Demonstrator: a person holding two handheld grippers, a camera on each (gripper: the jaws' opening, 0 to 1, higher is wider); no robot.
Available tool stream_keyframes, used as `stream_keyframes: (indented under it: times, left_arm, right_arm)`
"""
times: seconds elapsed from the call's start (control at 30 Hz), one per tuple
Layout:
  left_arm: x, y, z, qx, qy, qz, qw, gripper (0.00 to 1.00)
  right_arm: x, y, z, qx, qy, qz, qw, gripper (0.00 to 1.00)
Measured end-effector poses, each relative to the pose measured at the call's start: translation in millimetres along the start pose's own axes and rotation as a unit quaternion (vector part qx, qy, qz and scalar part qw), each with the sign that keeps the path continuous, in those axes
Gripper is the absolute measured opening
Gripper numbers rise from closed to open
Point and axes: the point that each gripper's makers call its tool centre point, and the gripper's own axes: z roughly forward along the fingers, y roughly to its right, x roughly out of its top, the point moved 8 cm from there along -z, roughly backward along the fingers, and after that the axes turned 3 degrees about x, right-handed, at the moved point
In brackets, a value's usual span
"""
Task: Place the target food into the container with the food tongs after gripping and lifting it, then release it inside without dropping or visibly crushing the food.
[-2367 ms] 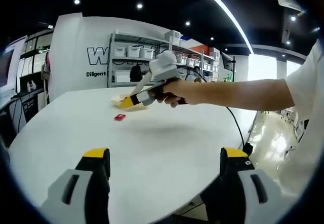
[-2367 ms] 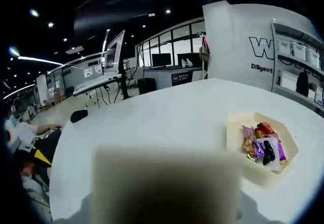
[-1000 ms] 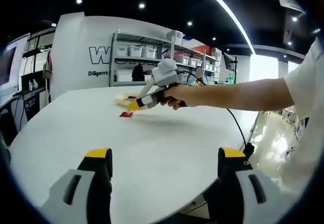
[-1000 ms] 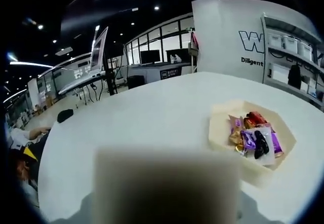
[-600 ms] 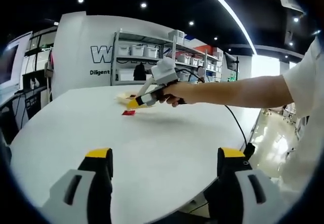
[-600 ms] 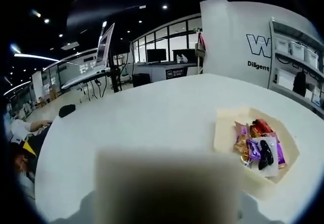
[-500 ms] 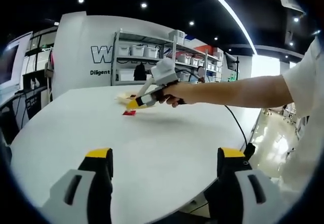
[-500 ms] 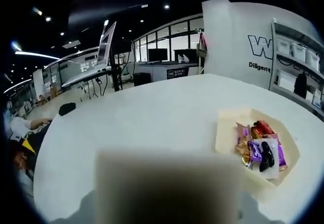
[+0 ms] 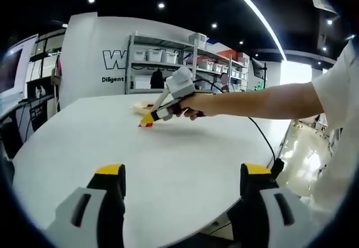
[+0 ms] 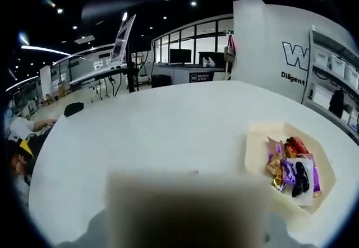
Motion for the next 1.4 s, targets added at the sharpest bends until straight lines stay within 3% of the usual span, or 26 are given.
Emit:
stream_keyframes:
  times: [0.53, 0.6, 0.73, 1.13, 1.4]
  left_arm:
    - [1.1, 0.8, -0.5, -0.002, -0.002, 0.004, 1.0000, 0.82]
    - [1.2, -0.3, -1.8, -0.001, -0.001, 0.002, 1.0000, 0.82]
    - [2.3, -1.3, -3.4, 0.001, 0.001, 0.003, 1.0000, 0.82]
    - [3.2, 3.9, -0.9, -0.006, 0.006, 0.003, 1.0000, 0.81]
    - [6.5, 10.0, 6.1, -0.017, 0.007, 0.008, 0.9998, 0.81]
  right_arm:
    - [-0.8, -4.1, -0.3, -0.002, -0.013, -0.015, 0.9998, 0.12]
    - [1.5, -2.3, -1.0, -0.014, -0.012, 0.004, 0.9998, 0.12]
    - [3.7, -2.2, -3.3, -0.005, -0.006, 0.020, 0.9998, 0.12]
    - [30.6, 14.6, -51.1, -0.032, 0.028, 0.013, 0.9990, 0.12]
    - [48.0, 43.2, -89.6, -0.067, 0.045, 0.012, 0.9967, 0.12]
